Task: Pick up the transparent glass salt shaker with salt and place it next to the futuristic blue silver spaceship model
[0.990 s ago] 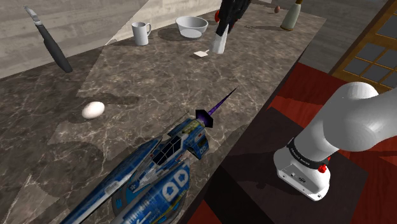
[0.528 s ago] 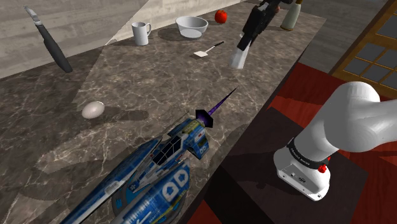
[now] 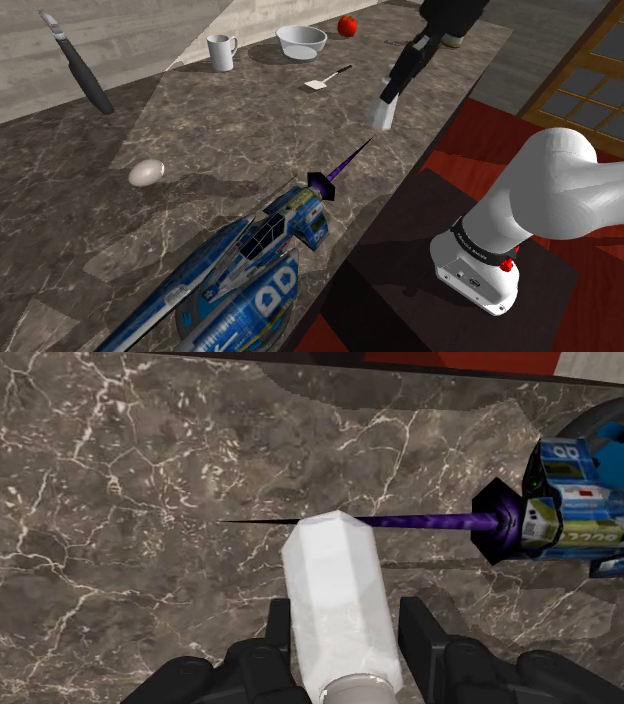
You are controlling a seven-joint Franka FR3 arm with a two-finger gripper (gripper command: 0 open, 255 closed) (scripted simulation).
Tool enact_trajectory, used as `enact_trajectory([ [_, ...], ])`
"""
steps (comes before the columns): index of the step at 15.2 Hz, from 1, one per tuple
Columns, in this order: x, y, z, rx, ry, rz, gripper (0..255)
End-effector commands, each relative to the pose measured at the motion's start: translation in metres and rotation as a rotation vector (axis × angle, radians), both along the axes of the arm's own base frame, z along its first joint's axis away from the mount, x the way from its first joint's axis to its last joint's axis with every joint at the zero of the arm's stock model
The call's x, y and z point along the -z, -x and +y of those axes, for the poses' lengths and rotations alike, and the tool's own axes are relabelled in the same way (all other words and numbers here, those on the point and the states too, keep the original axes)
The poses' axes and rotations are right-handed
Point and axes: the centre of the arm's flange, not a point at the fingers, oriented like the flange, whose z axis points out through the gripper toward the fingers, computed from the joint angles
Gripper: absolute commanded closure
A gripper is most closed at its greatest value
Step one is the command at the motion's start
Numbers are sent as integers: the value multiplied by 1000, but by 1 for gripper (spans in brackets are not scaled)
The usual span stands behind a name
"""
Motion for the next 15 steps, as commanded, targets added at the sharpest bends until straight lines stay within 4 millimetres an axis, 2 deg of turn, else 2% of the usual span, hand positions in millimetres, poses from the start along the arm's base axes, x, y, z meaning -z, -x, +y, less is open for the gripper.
enact_trajectory([
  [1,10,-1,0,0,0,0,255],
  [15,84,-1,0,0,0,0,255],
])
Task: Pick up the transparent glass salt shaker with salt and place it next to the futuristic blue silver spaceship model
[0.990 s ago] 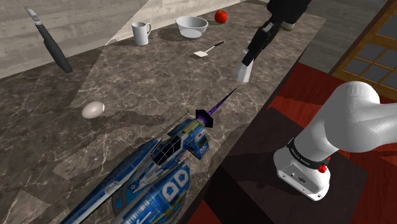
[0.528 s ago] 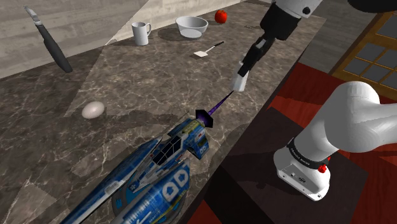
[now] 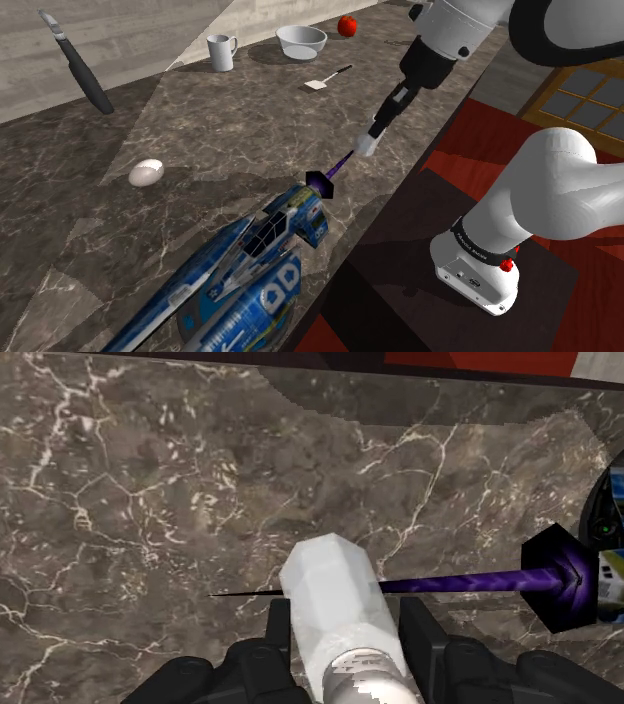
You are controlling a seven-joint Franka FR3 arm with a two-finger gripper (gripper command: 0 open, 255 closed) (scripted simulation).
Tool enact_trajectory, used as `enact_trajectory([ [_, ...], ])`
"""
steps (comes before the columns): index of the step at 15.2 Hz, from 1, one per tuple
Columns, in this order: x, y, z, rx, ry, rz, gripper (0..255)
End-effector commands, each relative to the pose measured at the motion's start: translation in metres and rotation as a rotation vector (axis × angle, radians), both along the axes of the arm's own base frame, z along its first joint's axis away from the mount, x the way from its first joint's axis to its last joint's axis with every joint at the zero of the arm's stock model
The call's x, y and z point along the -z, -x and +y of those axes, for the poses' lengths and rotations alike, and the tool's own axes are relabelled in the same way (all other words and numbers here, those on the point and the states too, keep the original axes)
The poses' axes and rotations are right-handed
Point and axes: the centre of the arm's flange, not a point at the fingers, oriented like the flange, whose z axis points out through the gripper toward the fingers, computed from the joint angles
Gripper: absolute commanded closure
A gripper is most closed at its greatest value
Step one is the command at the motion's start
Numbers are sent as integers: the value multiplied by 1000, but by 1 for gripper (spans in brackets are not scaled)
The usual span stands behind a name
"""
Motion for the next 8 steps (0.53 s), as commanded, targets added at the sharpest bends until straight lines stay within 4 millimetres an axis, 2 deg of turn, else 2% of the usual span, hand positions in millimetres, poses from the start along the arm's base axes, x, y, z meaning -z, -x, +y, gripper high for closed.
enact_trajectory([
  [1,11,0,0,0,0,0,255],
  [8,48,0,0,0,0,0,255],
])
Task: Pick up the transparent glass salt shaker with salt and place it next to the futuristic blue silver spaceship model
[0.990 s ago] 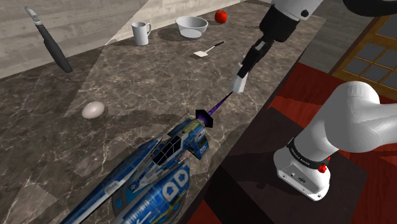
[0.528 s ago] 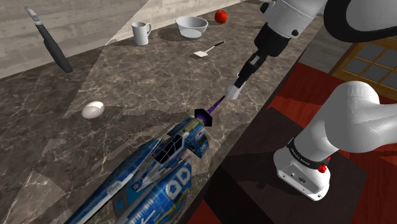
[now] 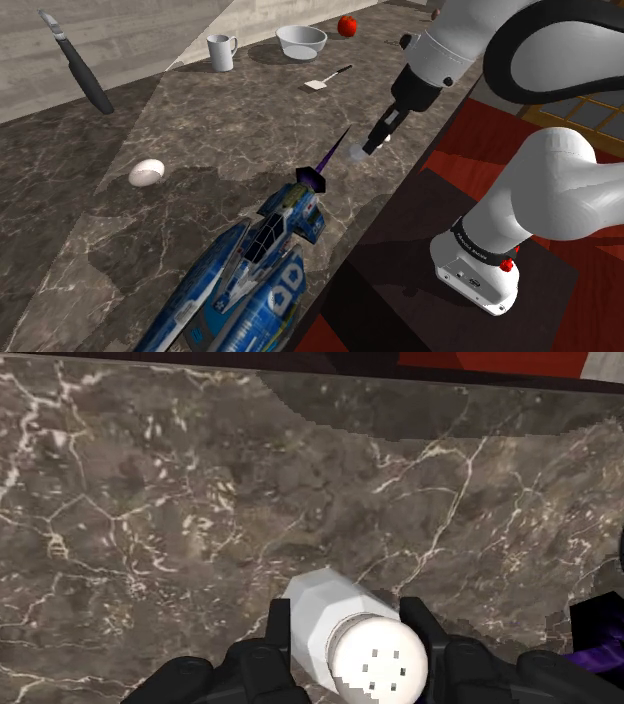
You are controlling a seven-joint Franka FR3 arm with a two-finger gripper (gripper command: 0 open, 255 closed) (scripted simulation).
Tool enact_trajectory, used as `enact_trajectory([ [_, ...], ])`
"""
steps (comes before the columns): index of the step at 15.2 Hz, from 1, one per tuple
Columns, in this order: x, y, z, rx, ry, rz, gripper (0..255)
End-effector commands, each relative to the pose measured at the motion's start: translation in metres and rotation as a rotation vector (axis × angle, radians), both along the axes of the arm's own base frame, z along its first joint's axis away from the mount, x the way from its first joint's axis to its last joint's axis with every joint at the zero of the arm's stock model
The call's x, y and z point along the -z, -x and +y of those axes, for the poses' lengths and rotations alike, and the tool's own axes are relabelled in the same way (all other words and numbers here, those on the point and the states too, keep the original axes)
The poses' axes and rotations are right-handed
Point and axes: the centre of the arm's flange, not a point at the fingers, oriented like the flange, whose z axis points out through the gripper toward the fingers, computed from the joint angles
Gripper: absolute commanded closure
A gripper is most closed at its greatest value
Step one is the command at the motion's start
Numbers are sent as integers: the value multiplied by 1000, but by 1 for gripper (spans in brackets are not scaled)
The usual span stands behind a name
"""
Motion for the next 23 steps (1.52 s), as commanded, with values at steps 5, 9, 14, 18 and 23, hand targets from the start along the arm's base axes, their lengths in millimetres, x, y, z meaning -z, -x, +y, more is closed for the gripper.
enact_trajectory([
  [5,32,0,0,0,0,0,255],
  [9,53,0,0,0,0,0,255],
  [14,55,0,0,0,0,0,255],
  [18,55,0,0,0,0,0,0],
  [23,55,0,0,0,0,0,0],
])
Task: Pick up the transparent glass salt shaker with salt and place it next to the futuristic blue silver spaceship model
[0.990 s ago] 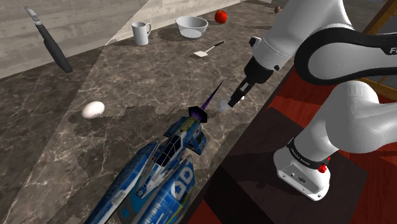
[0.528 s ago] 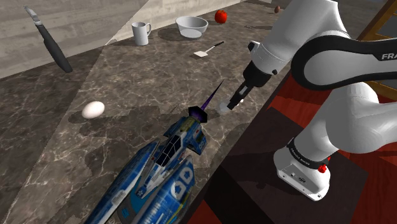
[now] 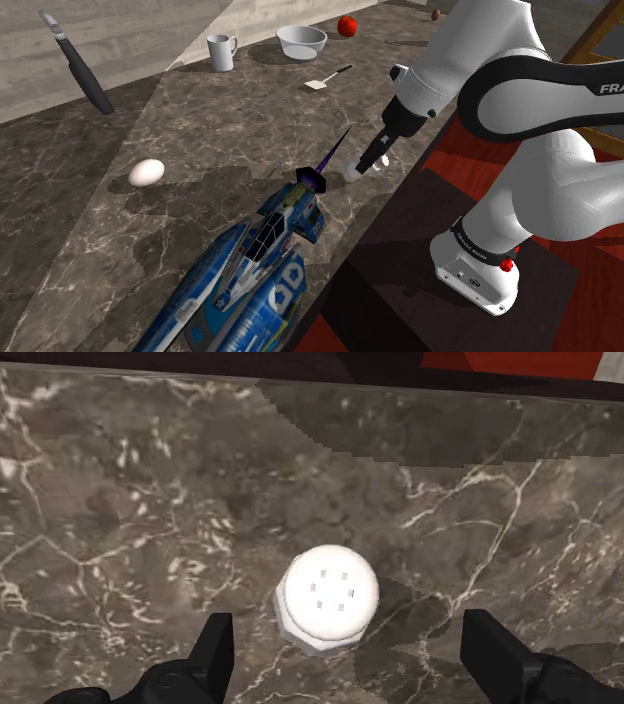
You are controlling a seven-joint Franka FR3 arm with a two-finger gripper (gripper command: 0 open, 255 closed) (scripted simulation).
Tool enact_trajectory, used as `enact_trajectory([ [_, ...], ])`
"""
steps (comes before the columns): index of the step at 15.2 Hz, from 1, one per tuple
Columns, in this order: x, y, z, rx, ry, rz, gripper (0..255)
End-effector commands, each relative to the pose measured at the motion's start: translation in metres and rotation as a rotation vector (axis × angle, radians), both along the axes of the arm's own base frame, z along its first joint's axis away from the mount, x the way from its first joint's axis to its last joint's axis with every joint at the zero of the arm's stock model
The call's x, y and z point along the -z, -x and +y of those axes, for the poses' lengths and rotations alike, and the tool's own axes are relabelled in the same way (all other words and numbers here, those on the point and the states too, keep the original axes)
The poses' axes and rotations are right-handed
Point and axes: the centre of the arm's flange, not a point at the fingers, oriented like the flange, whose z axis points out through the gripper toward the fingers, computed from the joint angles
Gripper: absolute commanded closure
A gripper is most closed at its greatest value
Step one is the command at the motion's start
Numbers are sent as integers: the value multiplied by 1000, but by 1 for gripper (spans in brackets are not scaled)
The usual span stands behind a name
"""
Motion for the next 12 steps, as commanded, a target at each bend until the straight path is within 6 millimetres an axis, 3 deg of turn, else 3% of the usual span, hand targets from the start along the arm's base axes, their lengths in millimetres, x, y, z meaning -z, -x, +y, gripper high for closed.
enact_trajectory([
  [1,-13,3,-2,0,0,0,0],
  [4,-48,10,-9,0,0,0,0],
  [12,-48,10,-9,0,0,0,0],
])
